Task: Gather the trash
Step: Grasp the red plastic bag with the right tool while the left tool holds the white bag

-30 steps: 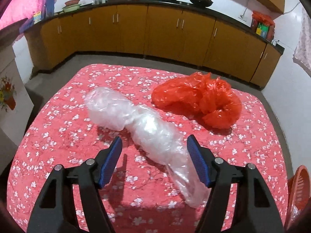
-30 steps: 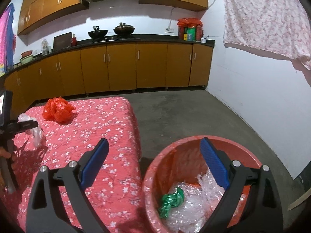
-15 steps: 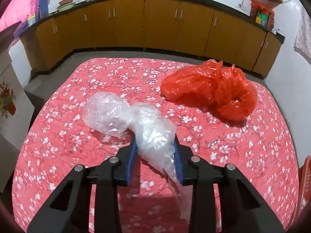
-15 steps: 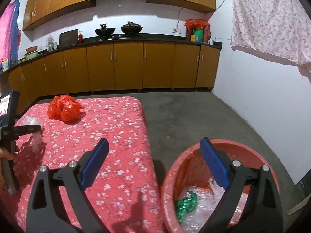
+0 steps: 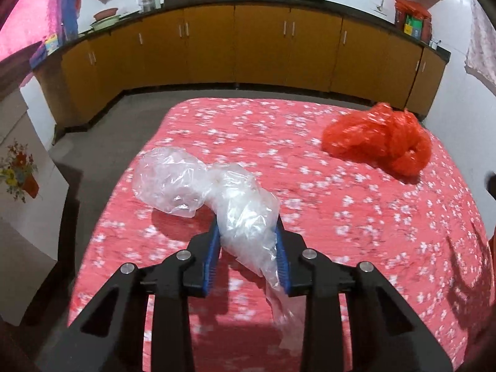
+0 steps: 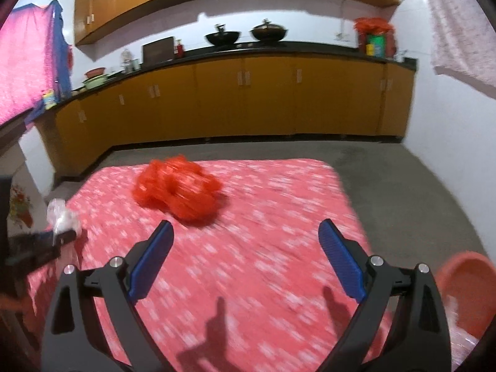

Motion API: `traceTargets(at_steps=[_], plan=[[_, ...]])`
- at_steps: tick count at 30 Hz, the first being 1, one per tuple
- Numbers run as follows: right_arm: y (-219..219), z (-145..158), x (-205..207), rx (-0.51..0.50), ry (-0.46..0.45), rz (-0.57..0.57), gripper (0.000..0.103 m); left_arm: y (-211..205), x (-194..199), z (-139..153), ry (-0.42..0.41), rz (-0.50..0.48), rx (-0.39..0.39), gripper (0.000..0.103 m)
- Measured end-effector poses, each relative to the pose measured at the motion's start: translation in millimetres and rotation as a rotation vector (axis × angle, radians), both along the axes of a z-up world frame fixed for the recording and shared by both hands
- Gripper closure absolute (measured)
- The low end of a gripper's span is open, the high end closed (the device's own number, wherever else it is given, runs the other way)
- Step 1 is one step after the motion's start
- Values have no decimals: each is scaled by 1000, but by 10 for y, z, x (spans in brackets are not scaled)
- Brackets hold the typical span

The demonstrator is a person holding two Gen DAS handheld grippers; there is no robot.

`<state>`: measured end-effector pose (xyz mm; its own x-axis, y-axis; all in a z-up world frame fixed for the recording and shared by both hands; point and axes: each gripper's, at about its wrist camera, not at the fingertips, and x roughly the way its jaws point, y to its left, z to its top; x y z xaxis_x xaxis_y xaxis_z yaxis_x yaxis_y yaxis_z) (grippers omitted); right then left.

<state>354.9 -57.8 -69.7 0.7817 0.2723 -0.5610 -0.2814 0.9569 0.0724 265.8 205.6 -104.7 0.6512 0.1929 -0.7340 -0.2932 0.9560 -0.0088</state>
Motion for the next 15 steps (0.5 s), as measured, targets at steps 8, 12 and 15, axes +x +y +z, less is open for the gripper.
traceTargets(at_steps=[8,12,15], plan=[[817,-147,676,-48,34,115,11,256,33,-19,-15,48,1,71],[1030,-249,883,-100,66,147,11,273,67,-58,-10,51,5,71],[1096,-318,946,-133,101,171,37,258,85,-70,-6,47,9,71]])
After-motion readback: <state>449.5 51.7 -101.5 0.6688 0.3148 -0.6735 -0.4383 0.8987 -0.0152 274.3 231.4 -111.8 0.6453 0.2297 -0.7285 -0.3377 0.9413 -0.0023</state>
